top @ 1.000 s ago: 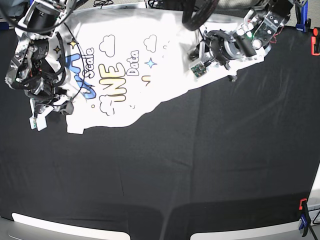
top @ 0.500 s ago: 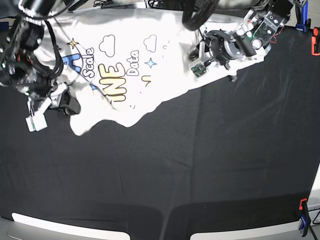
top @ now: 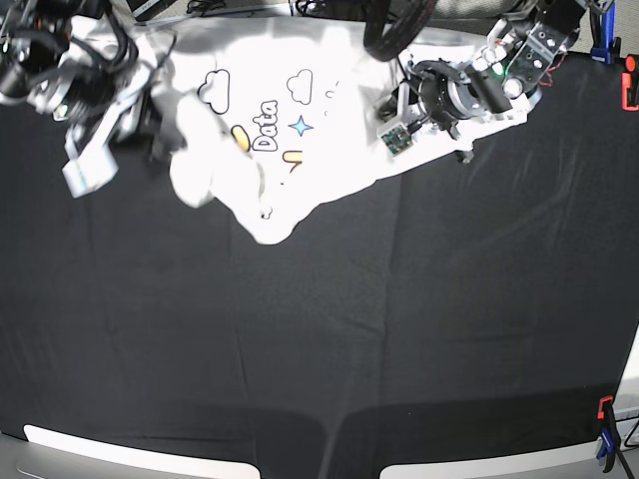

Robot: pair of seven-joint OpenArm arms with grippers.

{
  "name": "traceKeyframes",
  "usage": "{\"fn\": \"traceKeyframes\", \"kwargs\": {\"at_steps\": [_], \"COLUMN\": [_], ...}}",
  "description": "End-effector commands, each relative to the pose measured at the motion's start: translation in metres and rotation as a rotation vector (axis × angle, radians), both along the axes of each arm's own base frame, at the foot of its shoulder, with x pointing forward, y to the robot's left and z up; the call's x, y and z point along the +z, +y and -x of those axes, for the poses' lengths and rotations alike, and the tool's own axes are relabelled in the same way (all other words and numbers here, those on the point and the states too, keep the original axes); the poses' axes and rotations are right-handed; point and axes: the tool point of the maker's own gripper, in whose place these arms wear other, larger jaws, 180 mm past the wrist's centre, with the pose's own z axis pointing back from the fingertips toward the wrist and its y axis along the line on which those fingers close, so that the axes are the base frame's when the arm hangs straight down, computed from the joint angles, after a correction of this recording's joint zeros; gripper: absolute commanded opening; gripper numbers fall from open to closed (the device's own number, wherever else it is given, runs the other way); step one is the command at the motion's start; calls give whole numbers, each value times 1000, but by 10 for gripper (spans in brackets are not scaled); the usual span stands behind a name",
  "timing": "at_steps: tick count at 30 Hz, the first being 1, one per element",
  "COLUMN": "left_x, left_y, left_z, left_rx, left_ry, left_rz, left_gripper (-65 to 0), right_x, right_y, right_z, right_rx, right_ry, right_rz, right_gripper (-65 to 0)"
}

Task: Layout the t-shirt on the table in an organized manner, then fold the t-shirt properly
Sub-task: 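Fold the held side toward the collar with the right gripper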

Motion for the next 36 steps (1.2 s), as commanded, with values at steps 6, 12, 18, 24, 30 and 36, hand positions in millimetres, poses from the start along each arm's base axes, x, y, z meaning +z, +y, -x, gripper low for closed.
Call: {"fn": "traceKeyframes", "kwargs": {"at_steps": [6, 12, 18, 24, 30, 36], "left_x": [9, 9, 9, 9, 9, 9], "left_y": [-3, -3, -3, -3, -3, -3], "left_z": [-7, -7, -7, -7, -7, -7], "left_rx": [3, 4, 4, 3, 4, 4], "left_ry": [-30, -30, -30, -30, -30, -30], "left_rz": [27, 27, 27, 26, 27, 27], "left_gripper": [-650, -650, -650, -650, -650, -650], "right_x": [-23, -29, -23, -4, -4, -20], "right_y": [18, 52, 85, 79, 42, 47], "right_z": [41, 53, 56, 29, 23, 55], "right_rx": [153, 276, 341, 243, 138, 125], "right_ry": [168, 203, 170, 36, 28, 133], "right_rz": [54, 8, -87, -150, -77, -101], "right_gripper": [-650, -543, -374, -374, -375, -375]}}
